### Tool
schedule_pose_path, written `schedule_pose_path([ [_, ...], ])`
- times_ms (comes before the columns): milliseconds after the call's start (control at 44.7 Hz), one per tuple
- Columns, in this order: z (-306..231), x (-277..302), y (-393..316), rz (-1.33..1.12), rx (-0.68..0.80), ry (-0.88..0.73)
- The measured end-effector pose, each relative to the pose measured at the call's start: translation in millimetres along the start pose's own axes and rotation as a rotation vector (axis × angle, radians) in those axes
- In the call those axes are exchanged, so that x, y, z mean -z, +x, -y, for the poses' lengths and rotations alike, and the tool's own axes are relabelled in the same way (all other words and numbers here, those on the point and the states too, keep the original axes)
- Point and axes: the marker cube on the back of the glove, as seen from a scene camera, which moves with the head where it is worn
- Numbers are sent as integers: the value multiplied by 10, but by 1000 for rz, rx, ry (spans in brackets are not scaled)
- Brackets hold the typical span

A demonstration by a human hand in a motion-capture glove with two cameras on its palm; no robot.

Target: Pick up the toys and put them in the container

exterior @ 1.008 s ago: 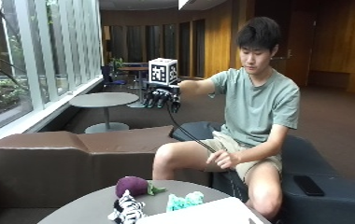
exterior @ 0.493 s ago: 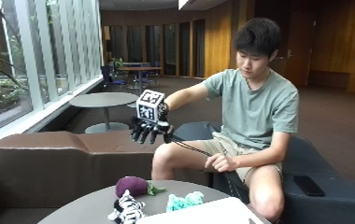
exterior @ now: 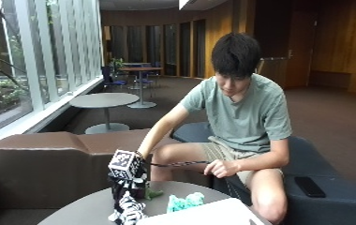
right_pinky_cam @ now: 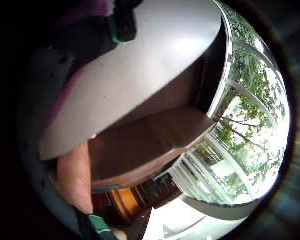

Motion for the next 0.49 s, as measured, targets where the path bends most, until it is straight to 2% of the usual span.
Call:
schedule_pose_path([
  [134, 199, 145, -102, 58, -58, 190],
  [202, 247, 191, -140, 61, -95, 235],
  [336, 214, 286, -186, 74, -162, 204],
  [425, 79, 536, -158, 111, -196, 161],
  [493, -90, 888, -132, 137, -223, 190],
])
